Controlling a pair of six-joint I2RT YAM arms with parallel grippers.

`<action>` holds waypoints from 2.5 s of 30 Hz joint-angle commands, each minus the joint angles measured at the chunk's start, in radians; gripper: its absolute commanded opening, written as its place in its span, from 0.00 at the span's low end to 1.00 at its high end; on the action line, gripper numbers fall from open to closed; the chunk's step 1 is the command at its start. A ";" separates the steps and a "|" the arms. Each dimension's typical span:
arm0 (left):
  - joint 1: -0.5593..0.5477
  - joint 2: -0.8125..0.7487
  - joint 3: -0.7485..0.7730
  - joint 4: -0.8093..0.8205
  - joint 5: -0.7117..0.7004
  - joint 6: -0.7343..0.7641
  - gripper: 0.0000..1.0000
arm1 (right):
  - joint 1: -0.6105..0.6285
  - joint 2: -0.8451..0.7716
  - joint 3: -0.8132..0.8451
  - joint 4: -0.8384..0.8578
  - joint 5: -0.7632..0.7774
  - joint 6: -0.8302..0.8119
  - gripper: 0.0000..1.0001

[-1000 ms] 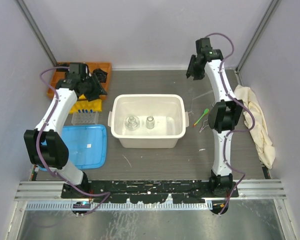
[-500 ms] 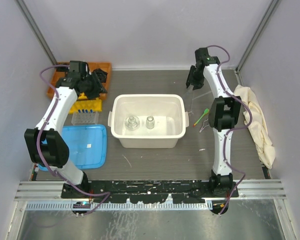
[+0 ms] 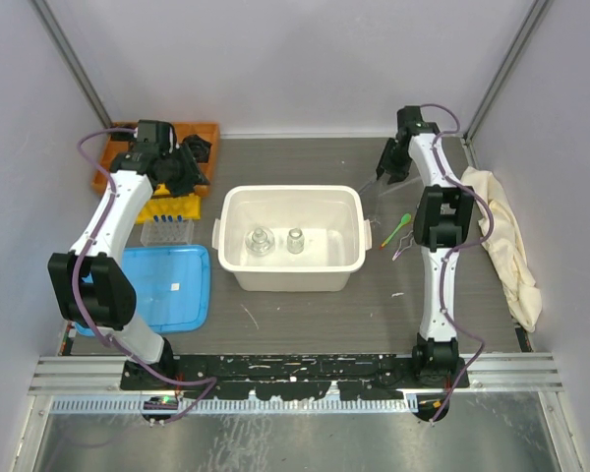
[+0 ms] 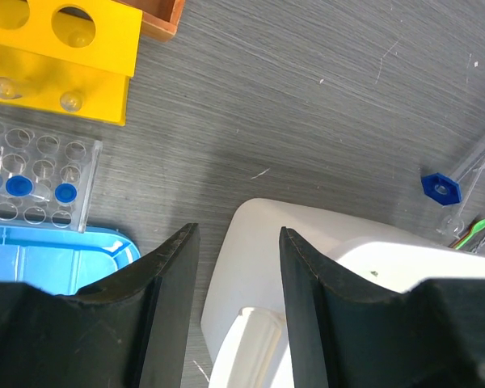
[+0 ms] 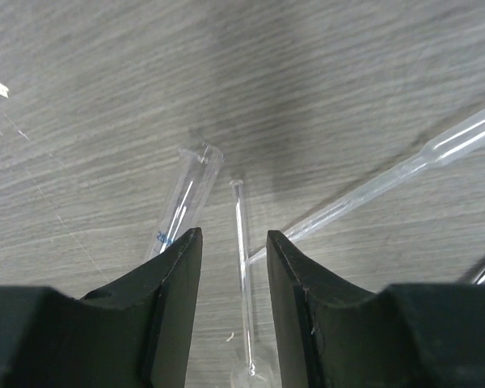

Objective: Organize the chemistry lab equipment
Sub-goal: Pick up the chemistry item at the center of the board.

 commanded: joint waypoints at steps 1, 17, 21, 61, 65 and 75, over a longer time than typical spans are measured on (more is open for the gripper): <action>-0.007 -0.006 0.037 0.008 -0.026 -0.001 0.46 | -0.024 -0.009 0.067 0.086 -0.050 0.007 0.44; -0.010 0.042 0.063 0.011 -0.037 -0.004 0.46 | -0.027 0.052 0.081 0.180 -0.175 0.053 0.46; -0.010 0.054 0.071 0.014 -0.037 -0.005 0.46 | -0.026 0.063 0.084 0.181 -0.171 0.050 0.46; -0.019 0.092 0.085 0.020 -0.028 -0.008 0.46 | 0.004 -0.039 0.049 0.162 -0.127 0.032 0.30; -0.018 0.088 0.076 0.025 -0.018 -0.004 0.46 | 0.018 -0.138 0.048 0.194 -0.088 0.005 0.31; -0.019 0.058 0.037 0.058 0.006 -0.003 0.46 | 0.121 -0.345 -0.011 0.250 0.163 -0.136 0.31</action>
